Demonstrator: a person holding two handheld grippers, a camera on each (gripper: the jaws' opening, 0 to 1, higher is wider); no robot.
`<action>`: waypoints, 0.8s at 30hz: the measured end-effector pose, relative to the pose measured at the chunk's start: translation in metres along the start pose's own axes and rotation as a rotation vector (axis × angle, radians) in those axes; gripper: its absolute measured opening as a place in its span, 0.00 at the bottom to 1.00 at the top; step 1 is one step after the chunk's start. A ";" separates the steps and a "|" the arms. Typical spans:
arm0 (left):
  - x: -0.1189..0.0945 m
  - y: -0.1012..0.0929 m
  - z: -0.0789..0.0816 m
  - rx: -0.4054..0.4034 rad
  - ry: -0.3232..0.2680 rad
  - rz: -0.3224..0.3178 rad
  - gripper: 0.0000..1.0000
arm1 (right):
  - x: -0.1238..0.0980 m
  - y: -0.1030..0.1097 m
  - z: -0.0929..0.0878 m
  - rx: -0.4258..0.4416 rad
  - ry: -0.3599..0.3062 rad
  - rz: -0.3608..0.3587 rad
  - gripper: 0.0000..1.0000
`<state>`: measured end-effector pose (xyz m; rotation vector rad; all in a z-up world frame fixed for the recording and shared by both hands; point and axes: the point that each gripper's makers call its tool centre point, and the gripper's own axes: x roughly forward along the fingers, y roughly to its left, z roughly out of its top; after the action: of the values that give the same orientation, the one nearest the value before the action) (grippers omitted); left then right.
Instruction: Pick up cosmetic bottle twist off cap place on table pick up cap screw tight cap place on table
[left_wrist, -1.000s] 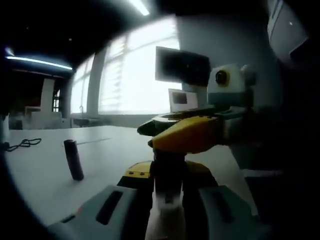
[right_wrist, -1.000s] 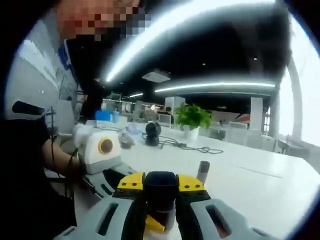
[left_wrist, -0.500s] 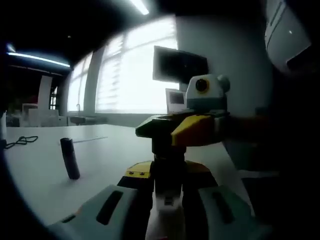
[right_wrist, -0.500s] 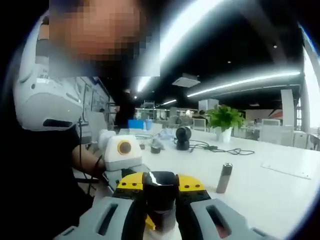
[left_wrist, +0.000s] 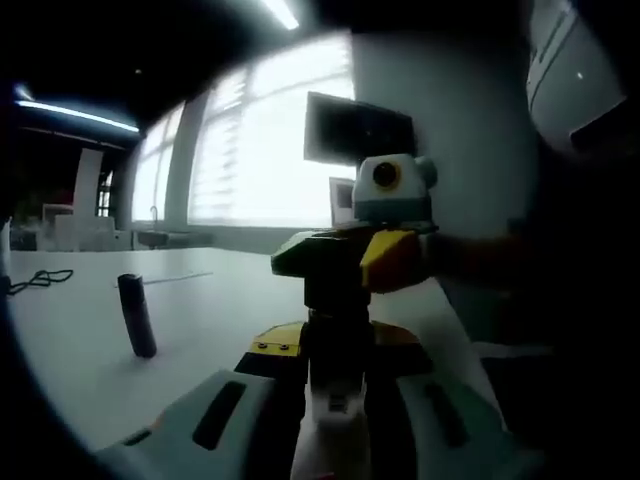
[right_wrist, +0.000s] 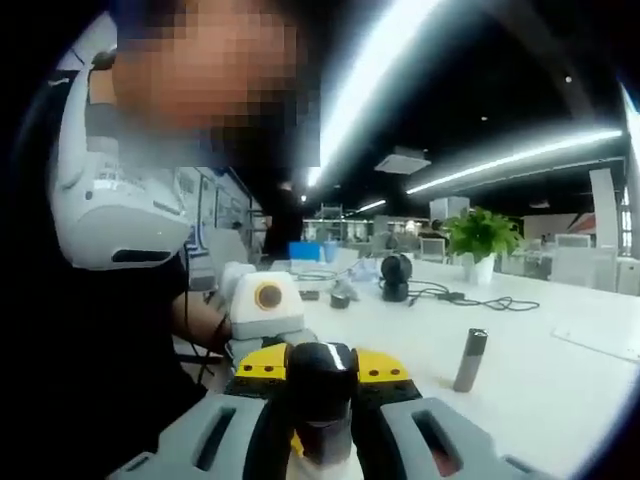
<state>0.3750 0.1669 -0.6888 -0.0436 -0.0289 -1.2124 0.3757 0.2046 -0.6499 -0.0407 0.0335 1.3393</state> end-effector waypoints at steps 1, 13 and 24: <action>0.000 0.000 0.000 0.000 0.000 0.000 0.11 | 0.000 0.000 0.000 0.000 -0.001 0.005 0.16; 0.000 -0.002 0.000 0.006 -0.002 -0.007 0.11 | -0.002 0.002 0.000 -0.010 0.005 0.129 0.16; 0.000 -0.003 0.000 0.007 -0.007 -0.026 0.11 | -0.001 0.008 -0.001 0.003 0.012 0.285 0.16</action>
<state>0.3717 0.1657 -0.6885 -0.0415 -0.0398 -1.2381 0.3673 0.2057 -0.6505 -0.0426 0.0526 1.6236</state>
